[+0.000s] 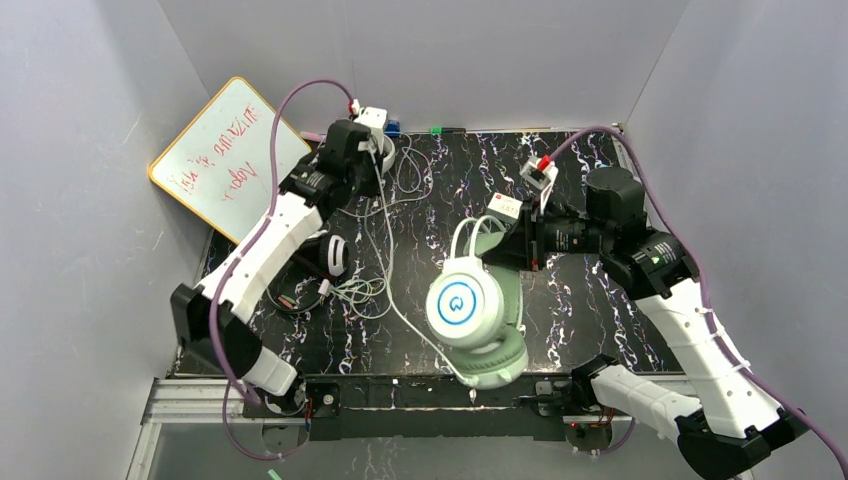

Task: Wrap the headphones
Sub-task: Wrap the headphones cable around the headphones.

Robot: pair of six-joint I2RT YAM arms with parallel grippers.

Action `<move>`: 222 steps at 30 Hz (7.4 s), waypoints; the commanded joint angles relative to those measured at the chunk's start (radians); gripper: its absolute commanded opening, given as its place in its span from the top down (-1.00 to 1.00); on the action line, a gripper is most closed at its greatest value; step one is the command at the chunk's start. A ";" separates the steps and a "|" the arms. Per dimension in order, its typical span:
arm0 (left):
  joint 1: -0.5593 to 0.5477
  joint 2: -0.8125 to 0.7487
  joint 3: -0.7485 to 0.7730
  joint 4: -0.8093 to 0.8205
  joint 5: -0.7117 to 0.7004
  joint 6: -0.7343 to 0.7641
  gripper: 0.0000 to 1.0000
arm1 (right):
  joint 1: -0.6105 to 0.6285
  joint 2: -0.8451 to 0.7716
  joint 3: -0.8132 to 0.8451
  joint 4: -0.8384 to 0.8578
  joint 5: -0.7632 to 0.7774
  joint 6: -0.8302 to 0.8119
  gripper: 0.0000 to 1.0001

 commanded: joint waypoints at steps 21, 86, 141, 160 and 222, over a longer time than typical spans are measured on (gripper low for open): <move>0.012 0.519 0.370 0.042 0.370 0.039 1.00 | 0.602 0.230 0.090 -0.228 0.641 -0.049 0.97; -0.044 -0.036 0.205 -0.154 0.486 -0.092 1.00 | -0.101 0.883 0.603 -0.458 1.156 0.835 0.97; -0.380 -0.045 -0.333 0.562 -0.240 -0.388 1.00 | -0.267 0.594 0.340 -0.122 0.724 0.989 0.97; -0.611 0.167 -0.119 0.518 -1.494 -0.017 1.00 | -0.246 0.564 0.316 -0.094 0.695 1.044 0.97; -0.364 -0.166 -0.572 0.698 -0.811 -0.101 1.00 | -0.308 0.508 0.528 -0.268 0.756 0.713 0.97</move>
